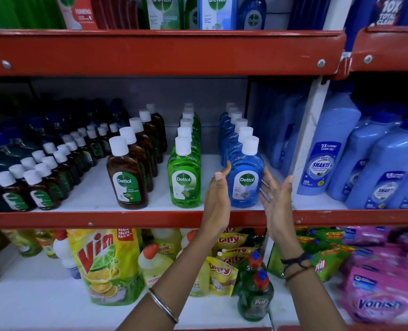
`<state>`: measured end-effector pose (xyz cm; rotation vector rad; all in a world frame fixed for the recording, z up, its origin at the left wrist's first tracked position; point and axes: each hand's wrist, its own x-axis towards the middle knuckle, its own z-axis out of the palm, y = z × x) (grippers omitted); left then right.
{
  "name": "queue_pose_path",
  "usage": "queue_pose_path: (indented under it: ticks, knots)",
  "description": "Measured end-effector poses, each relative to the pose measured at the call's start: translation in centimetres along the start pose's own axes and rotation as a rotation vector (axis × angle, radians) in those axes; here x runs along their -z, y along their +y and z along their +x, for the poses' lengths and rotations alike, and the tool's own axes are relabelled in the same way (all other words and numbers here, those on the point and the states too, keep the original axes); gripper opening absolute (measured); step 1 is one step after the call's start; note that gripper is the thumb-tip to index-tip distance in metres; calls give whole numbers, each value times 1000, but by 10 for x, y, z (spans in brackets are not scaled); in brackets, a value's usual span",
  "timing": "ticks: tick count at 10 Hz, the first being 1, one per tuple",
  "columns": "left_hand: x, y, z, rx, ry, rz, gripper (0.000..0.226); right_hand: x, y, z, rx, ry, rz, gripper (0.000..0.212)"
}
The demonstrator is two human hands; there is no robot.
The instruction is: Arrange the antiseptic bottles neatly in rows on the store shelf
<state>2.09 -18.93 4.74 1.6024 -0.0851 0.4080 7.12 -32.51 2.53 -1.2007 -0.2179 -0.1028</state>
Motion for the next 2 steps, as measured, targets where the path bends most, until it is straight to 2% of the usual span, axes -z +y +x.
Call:
queue_pose_path:
  ticks: [1, 2]
  knots:
    - [3, 5, -3, -18, -18, 27, 63, -5, -5, -6, 11, 49, 13, 64]
    - [14, 15, -11, -179, 33, 67, 72, -8, -6, -37, 100, 157, -80, 50]
